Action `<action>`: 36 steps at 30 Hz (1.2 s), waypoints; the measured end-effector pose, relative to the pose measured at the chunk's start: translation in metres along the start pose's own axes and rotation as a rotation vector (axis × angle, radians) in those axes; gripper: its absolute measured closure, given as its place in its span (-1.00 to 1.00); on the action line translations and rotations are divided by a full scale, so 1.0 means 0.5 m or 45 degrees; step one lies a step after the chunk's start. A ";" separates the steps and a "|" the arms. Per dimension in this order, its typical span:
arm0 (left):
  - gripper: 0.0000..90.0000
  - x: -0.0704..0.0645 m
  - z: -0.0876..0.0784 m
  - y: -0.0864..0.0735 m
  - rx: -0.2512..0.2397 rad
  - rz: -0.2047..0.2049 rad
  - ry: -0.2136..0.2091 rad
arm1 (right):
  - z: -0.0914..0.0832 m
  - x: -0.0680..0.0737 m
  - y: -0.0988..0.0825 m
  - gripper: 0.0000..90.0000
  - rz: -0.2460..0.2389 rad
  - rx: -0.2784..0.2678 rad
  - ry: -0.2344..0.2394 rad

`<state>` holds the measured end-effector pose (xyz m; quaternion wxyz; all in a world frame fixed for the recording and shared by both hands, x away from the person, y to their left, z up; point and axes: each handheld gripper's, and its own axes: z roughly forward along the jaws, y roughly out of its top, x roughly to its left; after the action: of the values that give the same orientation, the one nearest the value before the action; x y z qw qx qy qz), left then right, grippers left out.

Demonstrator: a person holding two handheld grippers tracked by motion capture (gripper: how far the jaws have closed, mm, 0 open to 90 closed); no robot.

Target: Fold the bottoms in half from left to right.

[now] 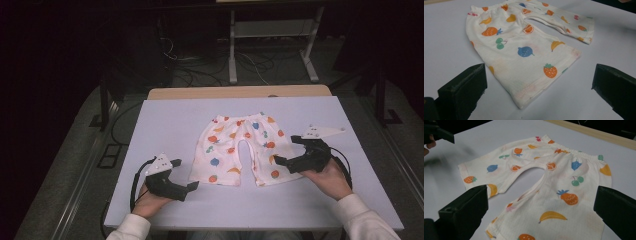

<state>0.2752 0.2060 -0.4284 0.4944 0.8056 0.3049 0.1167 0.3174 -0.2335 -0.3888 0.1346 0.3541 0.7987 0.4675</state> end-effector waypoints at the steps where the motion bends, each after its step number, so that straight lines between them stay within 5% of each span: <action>1: -1.00 0.000 0.000 0.000 0.000 0.002 0.001 | 0.002 0.000 0.003 -1.00 0.001 -0.002 0.002; 36: -1.00 0.000 -0.001 0.000 -0.007 -0.002 -0.007 | 0.086 0.016 0.102 -1.00 -0.055 0.010 0.062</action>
<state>0.2750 0.2062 -0.4281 0.4974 0.8044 0.3039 0.1150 0.3575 -0.1843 -0.3677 0.1238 0.3260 0.8109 0.4699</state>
